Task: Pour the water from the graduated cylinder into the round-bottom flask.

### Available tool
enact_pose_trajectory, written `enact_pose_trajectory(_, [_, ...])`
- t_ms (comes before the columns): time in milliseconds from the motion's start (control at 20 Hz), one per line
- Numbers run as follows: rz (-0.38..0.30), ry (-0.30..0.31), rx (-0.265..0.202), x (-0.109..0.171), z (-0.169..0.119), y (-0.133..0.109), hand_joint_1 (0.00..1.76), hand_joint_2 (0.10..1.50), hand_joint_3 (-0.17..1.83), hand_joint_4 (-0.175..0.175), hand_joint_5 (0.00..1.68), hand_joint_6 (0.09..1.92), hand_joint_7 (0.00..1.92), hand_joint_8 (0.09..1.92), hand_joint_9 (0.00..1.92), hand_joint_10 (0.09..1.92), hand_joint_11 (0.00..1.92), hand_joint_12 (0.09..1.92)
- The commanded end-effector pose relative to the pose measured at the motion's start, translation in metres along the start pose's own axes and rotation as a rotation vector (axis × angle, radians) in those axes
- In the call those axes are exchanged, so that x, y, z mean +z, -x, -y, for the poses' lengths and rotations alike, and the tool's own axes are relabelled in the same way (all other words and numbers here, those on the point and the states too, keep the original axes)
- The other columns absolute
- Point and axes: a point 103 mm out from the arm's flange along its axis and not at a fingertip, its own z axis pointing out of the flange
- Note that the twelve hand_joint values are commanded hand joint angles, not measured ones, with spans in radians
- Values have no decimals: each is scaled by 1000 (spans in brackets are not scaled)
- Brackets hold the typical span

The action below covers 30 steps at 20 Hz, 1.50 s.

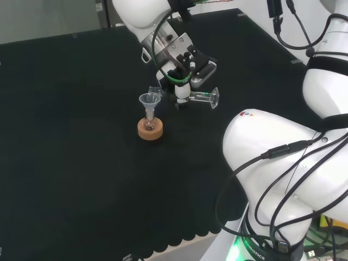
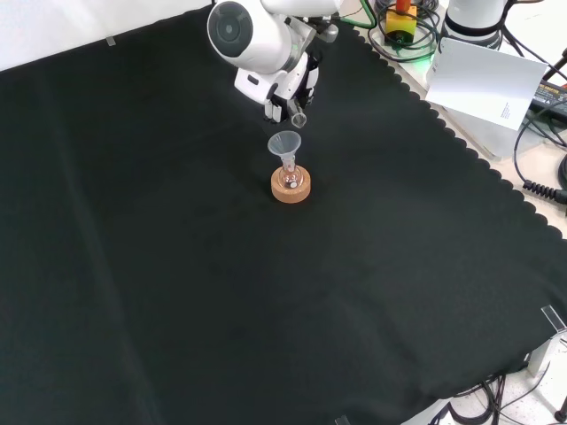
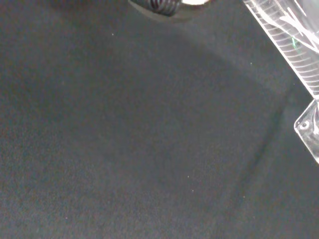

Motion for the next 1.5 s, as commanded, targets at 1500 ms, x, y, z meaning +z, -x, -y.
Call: enact_pose_trajectory(1500, [34,-145,81,-7,-10,11,1396,1046,-1,-175,1059,853,938,978,1299,601,1291,707])
